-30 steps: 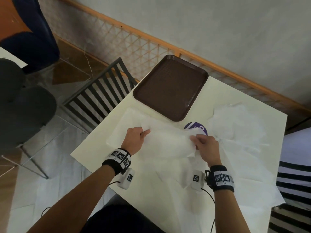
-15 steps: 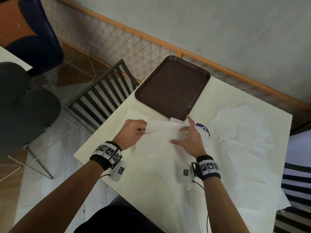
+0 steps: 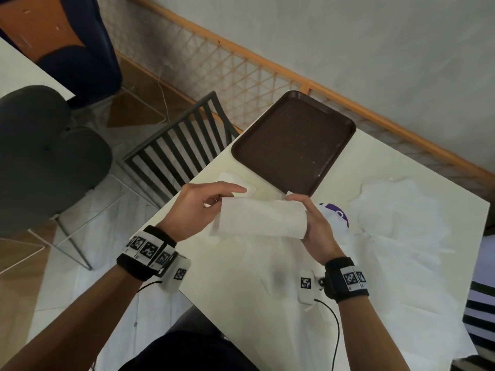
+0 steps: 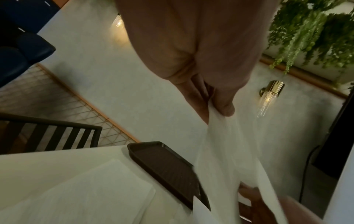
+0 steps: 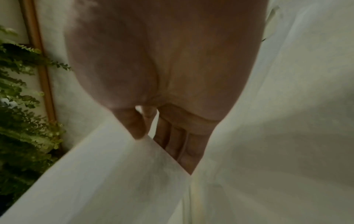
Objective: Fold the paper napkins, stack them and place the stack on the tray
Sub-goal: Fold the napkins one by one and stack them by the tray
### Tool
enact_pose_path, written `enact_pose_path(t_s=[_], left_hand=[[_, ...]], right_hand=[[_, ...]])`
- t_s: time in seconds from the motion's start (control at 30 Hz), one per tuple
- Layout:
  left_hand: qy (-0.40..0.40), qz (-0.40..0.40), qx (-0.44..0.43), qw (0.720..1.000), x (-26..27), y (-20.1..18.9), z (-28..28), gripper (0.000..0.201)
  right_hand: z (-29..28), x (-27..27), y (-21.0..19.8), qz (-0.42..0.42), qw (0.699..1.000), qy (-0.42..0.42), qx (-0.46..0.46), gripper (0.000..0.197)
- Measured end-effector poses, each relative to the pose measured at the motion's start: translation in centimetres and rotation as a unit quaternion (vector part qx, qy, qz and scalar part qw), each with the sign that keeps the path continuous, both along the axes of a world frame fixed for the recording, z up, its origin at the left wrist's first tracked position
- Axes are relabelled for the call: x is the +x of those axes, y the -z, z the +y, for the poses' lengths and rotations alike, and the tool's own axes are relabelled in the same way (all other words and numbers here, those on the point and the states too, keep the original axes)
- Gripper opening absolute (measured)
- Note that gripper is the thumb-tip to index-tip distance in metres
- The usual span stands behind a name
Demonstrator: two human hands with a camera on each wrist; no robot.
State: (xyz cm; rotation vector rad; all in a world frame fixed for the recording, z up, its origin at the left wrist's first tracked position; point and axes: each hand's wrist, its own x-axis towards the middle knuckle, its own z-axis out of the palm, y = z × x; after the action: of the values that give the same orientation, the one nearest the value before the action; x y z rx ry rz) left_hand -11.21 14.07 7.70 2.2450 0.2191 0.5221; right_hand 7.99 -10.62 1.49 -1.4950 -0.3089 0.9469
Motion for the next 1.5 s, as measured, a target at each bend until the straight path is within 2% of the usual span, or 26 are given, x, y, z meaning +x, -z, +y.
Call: enact_pose_path(t_s=[0.07, 0.13, 0.27, 0.37, 0.47, 0.53, 0.57, 0.63, 0.67, 0.7, 0.77, 0.87, 0.93, 1.0, 1.17, 1.27, 1.4, 1.5], left_hand=[[0.005, 0.008, -0.005, 1.0, 0.1, -0.2, 0.3, 0.044], [0.006, 0.019, -0.016, 1.0, -0.1, -0.2, 0.6, 0.041], [0.008, 0.054, -0.045, 0.997, -0.9, 0.9, 1.3, 0.046], [-0.01, 0.07, -0.086, 0.994, -2.1, 1.9, 1.8, 0.049], [-0.028, 0.101, -0.119, 0.987, -3.6, 3.3, 2.6, 0.051], [-0.027, 0.117, -0.21, 0.97, -4.6, 4.7, 3.2, 0.046], [-0.03, 0.113, -0.28, 0.953, -4.9, 5.4, 3.5, 0.038], [-0.062, 0.105, -0.384, 0.915, -5.0, 6.9, 3.8, 0.026], [-0.087, 0.112, -0.396, 0.907, -4.8, 7.6, 3.9, 0.024], [-0.114, 0.125, -0.389, 0.906, -4.5, 8.0, 3.9, 0.02], [-0.145, 0.158, -0.318, 0.924, -4.0, 9.3, 3.9, 0.01], [-0.187, 0.214, -0.251, 0.925, -3.6, 10.5, 4.0, 0.025], [-0.21, 0.226, -0.232, 0.922, -3.4, 10.8, 4.0, 0.022], [-0.218, 0.228, -0.218, 0.924, -3.3, 10.9, 4.0, 0.017], [-0.201, 0.224, -0.158, 0.94, -3.3, 11.1, 4.6, 0.018], [-0.177, 0.247, -0.071, 0.95, -3.2, 11.8, 4.7, 0.019], [-0.208, 0.226, 0.054, 0.95, -3.0, 11.6, 3.0, 0.027], [-0.153, 0.175, 0.032, 0.972, -1.4, 9.9, -0.1, 0.021]], right_hand=[[0.3, 0.0, -0.8, 0.029, 0.999, 0.021, -0.004, 0.032], [0.4, -0.1, -1.4, 0.003, 1.0, 0.024, -0.015, 0.034], [1.2, -0.5, -1.8, 0.0, 1.0, -0.021, -0.019, 0.031], [2.3, -0.6, -1.4, -0.025, 0.998, -0.054, -0.032, 0.043], [4.2, 0.0, -0.7, -0.046, 0.996, -0.065, -0.034, 0.031], [6.3, 0.6, 0.4, -0.095, 0.989, -0.095, -0.059, 0.02], [7.6, 0.8, 0.8, -0.115, 0.985, -0.111, -0.071, 0.014], [10.2, 1.3, 1.9, -0.153, 0.974, -0.136, -0.092, 0.017], [11.6, 1.6, 2.3, -0.17, 0.968, -0.15, -0.104, 0.021], [12.9, 1.9, 2.6, -0.186, 0.962, -0.163, -0.117, 0.021], [15.4, 2.3, 2.5, -0.194, 0.955, -0.189, -0.12, 0.015], [18.2, 2.4, 1.7, -0.2, 0.942, -0.218, -0.158, 0.018], [19.3, 2.4, 2.0, -0.255, 0.92, -0.228, -0.191, 0.022], [20.2, 2.5, 2.6, -0.302, 0.902, -0.224, -0.214, 0.018], [21.0, 2.0, 3.3, -0.351, 0.886, -0.191, -0.237, 0.015], [20.3, 1.6, 3.6, -0.386, 0.869, -0.197, -0.24, 0.016], [16.3, 1.8, 1.4, -0.466, 0.853, -0.123, -0.2, 0.02], [10.0, 2.1, -0.7, -0.47, 0.856, -0.117, -0.183, 0.015]])
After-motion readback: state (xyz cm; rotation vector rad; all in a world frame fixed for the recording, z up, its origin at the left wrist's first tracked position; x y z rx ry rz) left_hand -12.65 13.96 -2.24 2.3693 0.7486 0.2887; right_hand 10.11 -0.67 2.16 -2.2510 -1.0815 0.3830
